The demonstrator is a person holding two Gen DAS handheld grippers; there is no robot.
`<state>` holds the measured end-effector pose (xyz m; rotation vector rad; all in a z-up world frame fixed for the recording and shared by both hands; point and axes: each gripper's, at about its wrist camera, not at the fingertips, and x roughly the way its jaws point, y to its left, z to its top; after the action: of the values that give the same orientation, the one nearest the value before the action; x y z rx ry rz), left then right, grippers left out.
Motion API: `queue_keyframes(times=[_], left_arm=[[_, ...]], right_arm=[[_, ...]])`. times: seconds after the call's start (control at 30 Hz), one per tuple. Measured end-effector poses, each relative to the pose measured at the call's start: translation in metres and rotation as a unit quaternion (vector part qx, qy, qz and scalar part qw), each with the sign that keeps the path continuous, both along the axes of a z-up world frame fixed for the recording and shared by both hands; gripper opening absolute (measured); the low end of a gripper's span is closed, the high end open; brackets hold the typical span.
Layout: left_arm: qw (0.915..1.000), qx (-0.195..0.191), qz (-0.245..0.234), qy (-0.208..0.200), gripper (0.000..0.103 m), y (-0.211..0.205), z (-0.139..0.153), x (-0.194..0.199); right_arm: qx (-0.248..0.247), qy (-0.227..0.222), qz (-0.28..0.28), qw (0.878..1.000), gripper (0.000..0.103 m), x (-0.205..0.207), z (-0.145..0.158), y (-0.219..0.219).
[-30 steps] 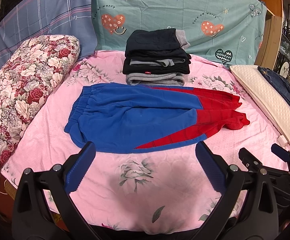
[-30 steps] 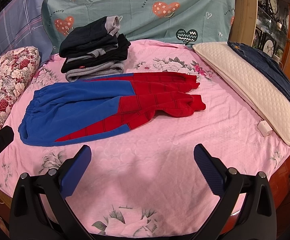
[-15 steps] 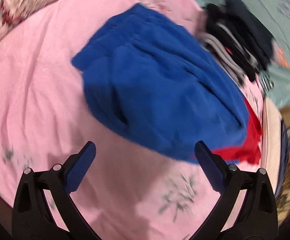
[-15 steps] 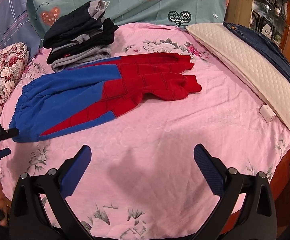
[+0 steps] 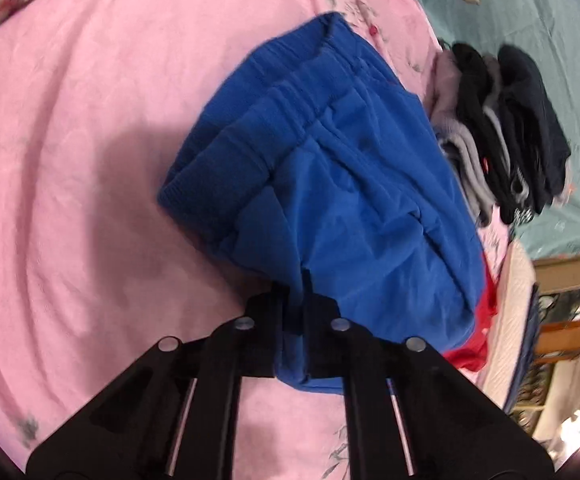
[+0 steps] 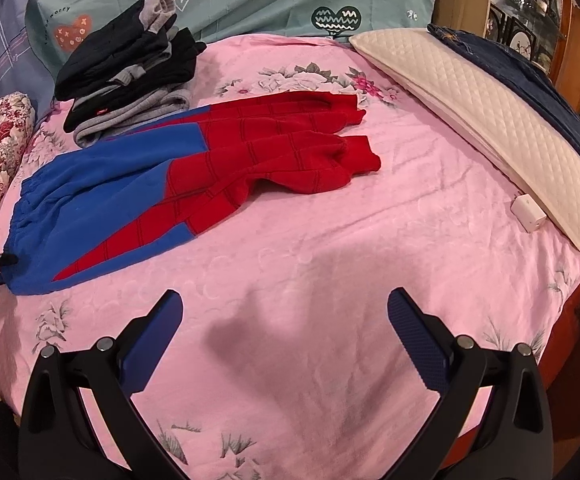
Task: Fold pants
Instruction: 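Grasp the blue waistband with the left tool while the right tool grasps the red leg cuffs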
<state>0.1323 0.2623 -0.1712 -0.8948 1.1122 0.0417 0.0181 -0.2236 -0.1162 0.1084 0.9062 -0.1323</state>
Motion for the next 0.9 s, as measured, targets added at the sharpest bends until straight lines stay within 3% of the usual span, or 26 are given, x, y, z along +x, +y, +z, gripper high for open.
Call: queue_keyframes(times=[0.13,0.27,0.37,0.43,0.5,0.63,0.73,0.77,0.8,0.83,0.9], left_arm=[[0.9987,-0.035,0.022,-0.029,0.007,0.011,-0.011,-0.009],[0.9983,-0.02,0.021,-0.051,0.007,0.007,-0.01,-0.012],[0.9981,0.006,0.015,-0.06,0.007,0.001,-0.007,-0.012],[0.9979,0.009,0.012,-0.063,0.008,0.001,-0.007,-0.011],[0.9978,0.002,0.01,-0.065,0.008,0.004,-0.009,-0.012],[0.9977,-0.003,0.006,-0.067,0.01,0.007,-0.01,-0.013],[0.9978,0.007,0.003,-0.067,0.01,0.005,-0.009,-0.011],[0.9977,0.011,0.003,-0.067,0.01,0.004,-0.008,-0.011],[0.9977,0.013,0.002,-0.066,0.01,0.003,-0.008,-0.011],[0.9977,0.009,0.005,-0.066,0.008,0.004,-0.008,-0.011],[0.9978,0.008,0.01,-0.065,0.008,0.007,-0.006,-0.015]], right_arm=[[-0.019,-0.006,-0.028,0.999,0.102,0.009,0.002,-0.025],[-0.002,0.007,-0.054,0.999,0.102,0.033,0.008,-0.071],[0.084,0.049,-0.069,0.993,0.102,0.064,0.0,-0.109],[0.169,0.085,-0.071,0.979,0.102,0.089,-0.015,-0.128],[0.209,0.103,-0.069,0.97,0.099,0.11,-0.027,-0.134],[0.23,0.125,-0.059,0.963,0.077,0.151,-0.044,-0.13],[0.261,0.151,-0.058,0.952,0.072,0.174,-0.066,-0.127],[0.248,0.138,-0.059,0.957,0.062,0.176,-0.065,-0.125],[0.238,0.128,-0.056,0.961,0.04,0.179,-0.064,-0.122],[0.233,0.129,-0.049,0.963,0.012,0.182,-0.067,-0.117],[0.236,0.121,-0.056,0.962,0.011,0.18,-0.069,-0.115]])
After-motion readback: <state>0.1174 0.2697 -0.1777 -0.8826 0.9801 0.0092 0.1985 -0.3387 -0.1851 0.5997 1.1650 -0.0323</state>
